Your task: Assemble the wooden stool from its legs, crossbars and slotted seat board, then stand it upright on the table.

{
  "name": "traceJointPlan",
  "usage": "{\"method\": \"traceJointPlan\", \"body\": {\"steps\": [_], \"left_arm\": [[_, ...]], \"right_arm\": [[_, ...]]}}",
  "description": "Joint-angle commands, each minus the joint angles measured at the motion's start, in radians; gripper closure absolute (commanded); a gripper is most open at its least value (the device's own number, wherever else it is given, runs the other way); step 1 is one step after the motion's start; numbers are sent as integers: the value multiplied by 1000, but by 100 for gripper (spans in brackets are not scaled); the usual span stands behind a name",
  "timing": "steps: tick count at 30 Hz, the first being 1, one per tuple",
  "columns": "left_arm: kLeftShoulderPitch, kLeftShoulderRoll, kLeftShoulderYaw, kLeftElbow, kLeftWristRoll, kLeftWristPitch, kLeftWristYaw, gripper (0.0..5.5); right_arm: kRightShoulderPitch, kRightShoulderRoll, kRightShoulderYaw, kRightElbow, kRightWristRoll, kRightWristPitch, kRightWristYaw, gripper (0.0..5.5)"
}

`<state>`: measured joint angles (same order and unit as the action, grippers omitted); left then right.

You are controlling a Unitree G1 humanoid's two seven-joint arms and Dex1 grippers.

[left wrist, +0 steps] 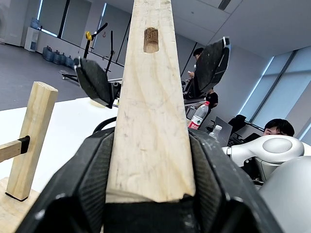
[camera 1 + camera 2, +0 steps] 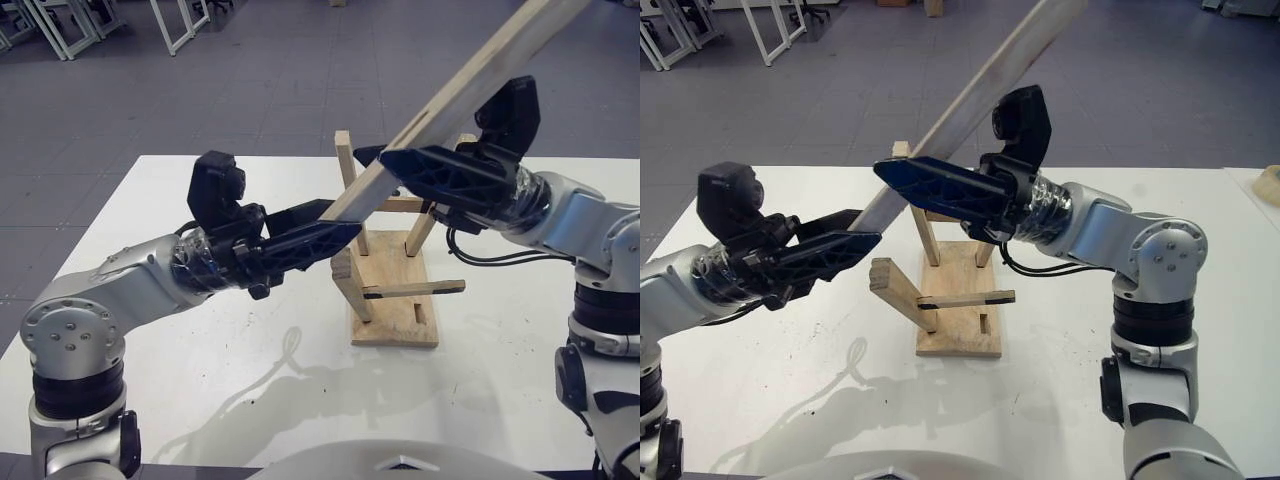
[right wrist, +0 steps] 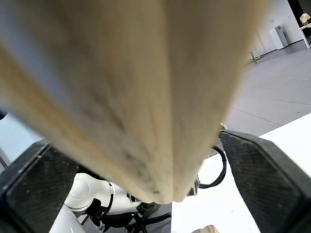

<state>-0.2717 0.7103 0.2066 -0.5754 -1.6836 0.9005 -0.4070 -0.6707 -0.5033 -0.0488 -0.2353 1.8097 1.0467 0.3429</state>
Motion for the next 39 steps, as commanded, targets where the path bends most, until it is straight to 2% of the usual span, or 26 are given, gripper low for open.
{"method": "traceJointPlan", "body": {"steps": [1, 3, 11, 17, 18, 22, 26, 28, 31, 34, 39], "left_arm": [[-21, 30, -11, -4, 6, -1, -1, 343], [-16, 40, -9, 1, 13, -2, -9, 343], [8, 78, -8, 9, 27, 5, -51, 343], [-35, 83, 17, 12, 24, -22, -62, 343], [-50, 82, 29, 12, 18, -33, -66, 306], [-73, 113, 93, 25, 25, -57, -93, 241], [-49, 156, 214, 95, 53, -79, -117, 237], [14, 161, 224, 114, 153, -86, -148, 237], [186, 169, 122, 80, 421, -124, -233, 237], [392, 219, -70, 66, 787, -251, -312, 237], [462, 192, -235, 88, 1041, -351, -368, 237]], "right_arm": [[-32, -19, 14, -11, 7, 23, 15, 147], [-32, -33, 15, -13, -2, 33, 40, 195], [-13, -78, 0, -19, -28, 49, 107, 331], [-18, -89, -2, -11, -78, 53, 144, 338], [-24, -82, -5, -3, -68, 46, 137, 339], [-43, -65, -24, 35, -26, 23, 103, 346], [-40, -47, -41, 70, -45, -9, 58, 347], [-37, -84, -86, 102, -120, -36, 76, 347], [20, -215, -162, 107, -297, -61, 199, 347], [128, -369, -190, 100, -476, -78, 381, 347], [281, -513, -103, 97, -789, -222, 675, 347]]}}
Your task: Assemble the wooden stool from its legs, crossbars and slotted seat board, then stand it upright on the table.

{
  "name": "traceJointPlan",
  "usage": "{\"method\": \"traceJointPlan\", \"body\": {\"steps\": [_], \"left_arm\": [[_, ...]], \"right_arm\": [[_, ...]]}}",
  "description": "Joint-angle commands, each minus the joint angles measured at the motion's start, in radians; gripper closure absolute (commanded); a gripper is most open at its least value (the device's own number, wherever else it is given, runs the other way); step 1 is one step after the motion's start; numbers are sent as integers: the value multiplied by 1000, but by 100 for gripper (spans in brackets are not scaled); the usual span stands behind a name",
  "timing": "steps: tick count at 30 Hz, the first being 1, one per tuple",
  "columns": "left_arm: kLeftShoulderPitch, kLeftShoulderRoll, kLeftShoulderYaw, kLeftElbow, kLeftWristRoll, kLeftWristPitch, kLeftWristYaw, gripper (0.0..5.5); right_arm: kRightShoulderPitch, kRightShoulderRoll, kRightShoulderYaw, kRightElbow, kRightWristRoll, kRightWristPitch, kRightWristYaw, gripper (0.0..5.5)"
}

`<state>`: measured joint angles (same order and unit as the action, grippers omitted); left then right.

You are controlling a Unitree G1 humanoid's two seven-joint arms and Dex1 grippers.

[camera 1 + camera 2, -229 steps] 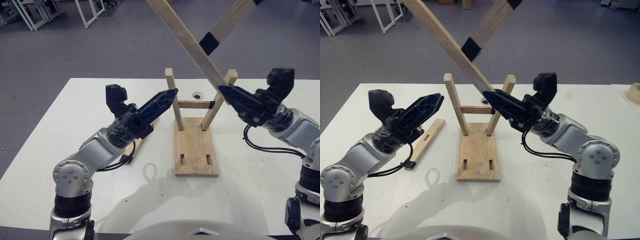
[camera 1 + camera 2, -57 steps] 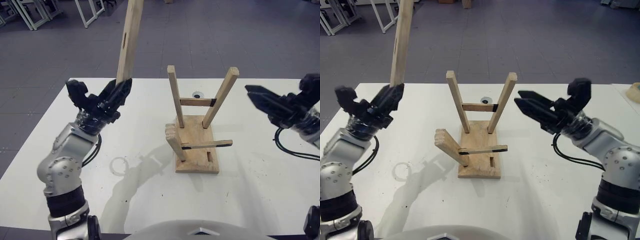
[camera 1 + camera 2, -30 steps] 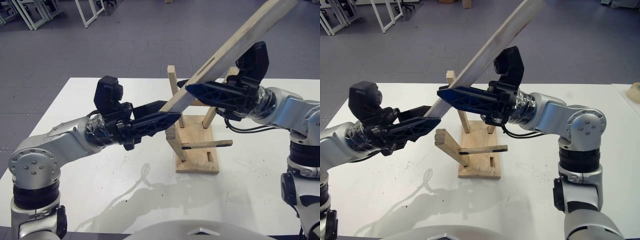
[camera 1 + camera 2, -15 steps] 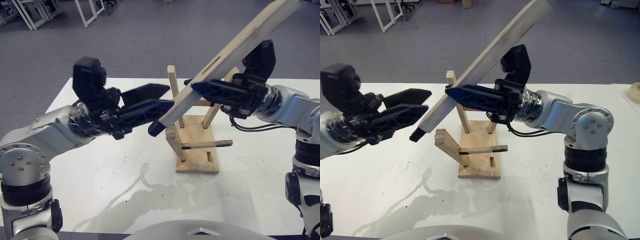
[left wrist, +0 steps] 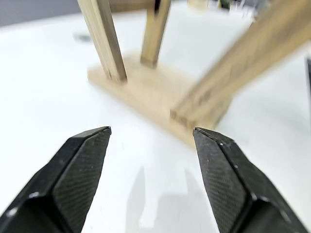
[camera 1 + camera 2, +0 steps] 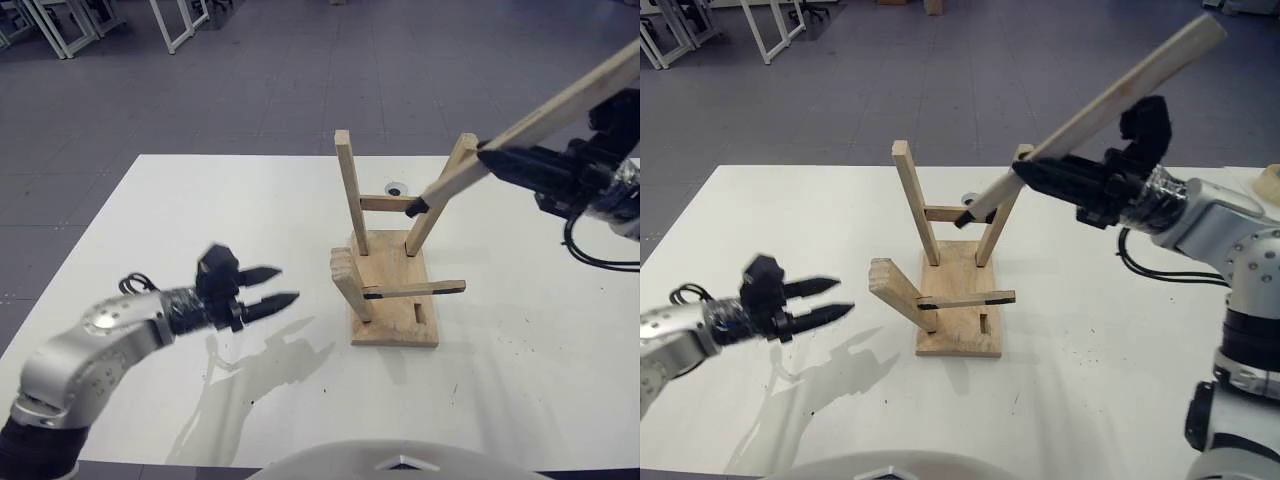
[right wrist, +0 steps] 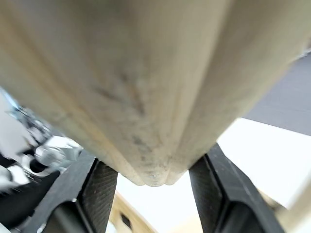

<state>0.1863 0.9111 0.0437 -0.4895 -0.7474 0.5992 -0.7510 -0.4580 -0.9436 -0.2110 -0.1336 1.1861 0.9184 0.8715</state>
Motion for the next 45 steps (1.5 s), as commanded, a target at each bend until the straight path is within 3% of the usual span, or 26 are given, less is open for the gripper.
{"method": "traceJointPlan", "body": {"steps": [1, 5, 11, 22, 30, 36, 40, 45], "left_arm": [[-1, -19, -102, 3, 141, -60, -27, 237], [-43, -49, -231, 37, 289, -109, -52, 237], [-131, -130, -326, 80, 380, -118, -65, 237], [-134, -136, -269, 164, 428, -158, -89, 237], [-134, -155, -268, 184, 455, -175, -101, 237], [-127, -169, -265, 168, 473, -186, -88, 237], [-125, -233, -177, 129, 446, -235, -14, 237], [-163, -323, 70, 87, 367, -275, 145, 237]], "right_arm": [[92, -85, 87, 1, -228, -136, 195, 347], [161, -81, 175, -13, -384, -243, 322, 347], [202, -12, 244, -13, -483, -339, 407, 347], [312, 143, 287, -64, -551, -394, 351, 347], [283, 174, 311, 24, -647, -490, 363, 347], [392, 197, 346, -19, -734, -606, 335, 347], [477, 224, 311, -85, -730, -654, 257, 347], [531, 292, 300, -121, -766, -739, 149, 348]]}}
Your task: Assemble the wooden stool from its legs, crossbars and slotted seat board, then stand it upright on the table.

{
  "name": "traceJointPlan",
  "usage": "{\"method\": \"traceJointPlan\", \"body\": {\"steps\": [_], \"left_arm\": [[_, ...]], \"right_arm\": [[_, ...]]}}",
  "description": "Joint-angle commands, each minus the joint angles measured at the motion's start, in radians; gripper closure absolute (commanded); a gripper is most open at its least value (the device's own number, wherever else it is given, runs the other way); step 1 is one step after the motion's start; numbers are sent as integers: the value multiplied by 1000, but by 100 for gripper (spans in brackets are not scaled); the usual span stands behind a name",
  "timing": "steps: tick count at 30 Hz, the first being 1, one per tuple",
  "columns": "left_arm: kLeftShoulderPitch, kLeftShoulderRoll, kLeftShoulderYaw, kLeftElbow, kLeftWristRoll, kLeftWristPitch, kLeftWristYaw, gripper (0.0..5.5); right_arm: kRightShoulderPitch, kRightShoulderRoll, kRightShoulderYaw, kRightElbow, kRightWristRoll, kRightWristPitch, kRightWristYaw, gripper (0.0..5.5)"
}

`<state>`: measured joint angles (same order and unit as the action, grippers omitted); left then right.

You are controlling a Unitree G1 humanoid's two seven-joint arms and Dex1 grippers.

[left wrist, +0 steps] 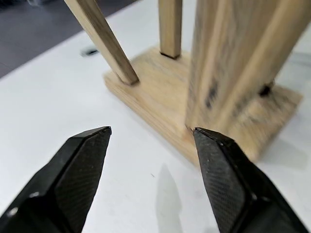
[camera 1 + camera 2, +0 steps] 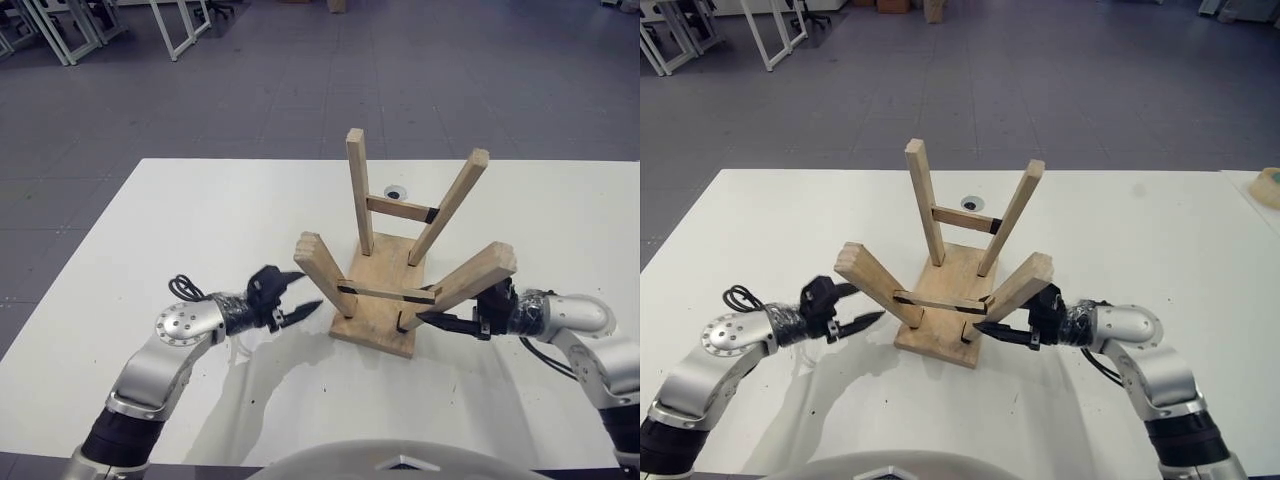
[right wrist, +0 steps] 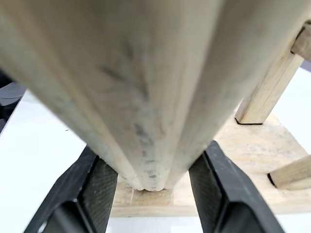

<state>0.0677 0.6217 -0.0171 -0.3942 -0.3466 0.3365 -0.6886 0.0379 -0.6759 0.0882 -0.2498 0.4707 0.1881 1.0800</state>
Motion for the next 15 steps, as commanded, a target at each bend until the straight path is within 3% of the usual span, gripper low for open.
{"method": "traceJointPlan", "body": {"steps": [1, 4, 7, 15], "left_arm": [[-91, -43, 184, 11, -53, -10, 117, 237], [-230, -40, 279, 52, -94, 7, 178, 237], [-397, -20, 282, -6, -156, 80, 206, 237], [-596, 26, -21, -273, -187, 351, 184, 237]], "right_arm": [[41, 37, 1, -2, -62, -29, -78, 348], [53, 65, 14, 14, -98, -72, -113, 348], [44, 100, 32, 22, -137, -112, -155, 348], [-21, 144, 61, 52, -177, -123, -210, 348]]}}
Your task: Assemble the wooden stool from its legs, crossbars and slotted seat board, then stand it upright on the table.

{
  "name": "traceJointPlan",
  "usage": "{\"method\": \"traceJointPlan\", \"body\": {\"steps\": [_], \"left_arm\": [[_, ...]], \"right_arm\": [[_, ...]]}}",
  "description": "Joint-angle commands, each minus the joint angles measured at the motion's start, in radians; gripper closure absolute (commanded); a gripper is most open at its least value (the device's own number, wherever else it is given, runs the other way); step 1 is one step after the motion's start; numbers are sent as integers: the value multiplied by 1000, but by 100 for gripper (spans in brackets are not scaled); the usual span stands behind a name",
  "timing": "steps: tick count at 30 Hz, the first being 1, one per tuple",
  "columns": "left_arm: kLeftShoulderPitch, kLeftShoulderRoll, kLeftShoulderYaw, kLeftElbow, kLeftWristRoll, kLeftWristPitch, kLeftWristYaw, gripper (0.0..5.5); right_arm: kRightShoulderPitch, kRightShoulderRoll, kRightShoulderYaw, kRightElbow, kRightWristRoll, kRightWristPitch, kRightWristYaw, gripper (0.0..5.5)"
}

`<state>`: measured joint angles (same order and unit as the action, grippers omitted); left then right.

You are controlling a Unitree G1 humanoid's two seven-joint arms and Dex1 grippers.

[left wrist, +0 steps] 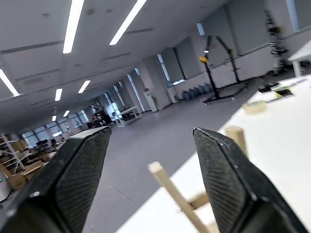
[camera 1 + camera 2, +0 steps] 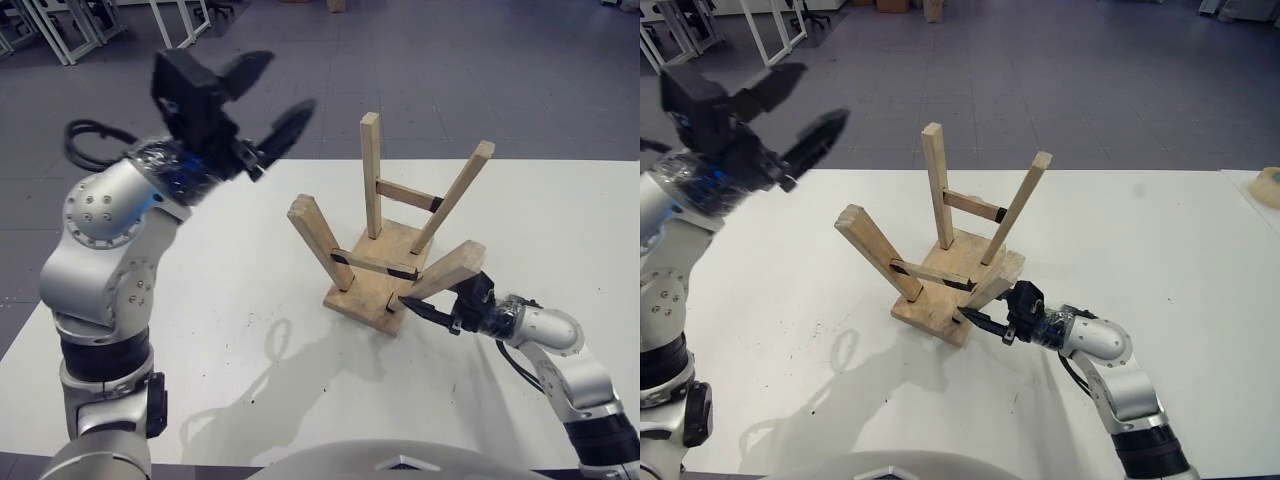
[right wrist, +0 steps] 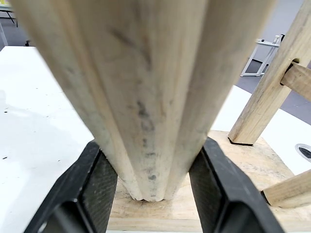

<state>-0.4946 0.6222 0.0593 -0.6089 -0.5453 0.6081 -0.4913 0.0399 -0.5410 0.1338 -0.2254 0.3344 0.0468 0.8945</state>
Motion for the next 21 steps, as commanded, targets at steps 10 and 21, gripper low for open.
{"method": "traceJointPlan", "body": {"steps": [10, 21], "left_arm": [[15, -7, -403, 28, 267, 22, -45, 237], [101, -41, -528, 99, 450, -33, -63, 237]], "right_arm": [[-60, 15, 36, 53, -47, 45, -24, 348], [-105, 25, 59, 36, -46, 107, -37, 348]]}}
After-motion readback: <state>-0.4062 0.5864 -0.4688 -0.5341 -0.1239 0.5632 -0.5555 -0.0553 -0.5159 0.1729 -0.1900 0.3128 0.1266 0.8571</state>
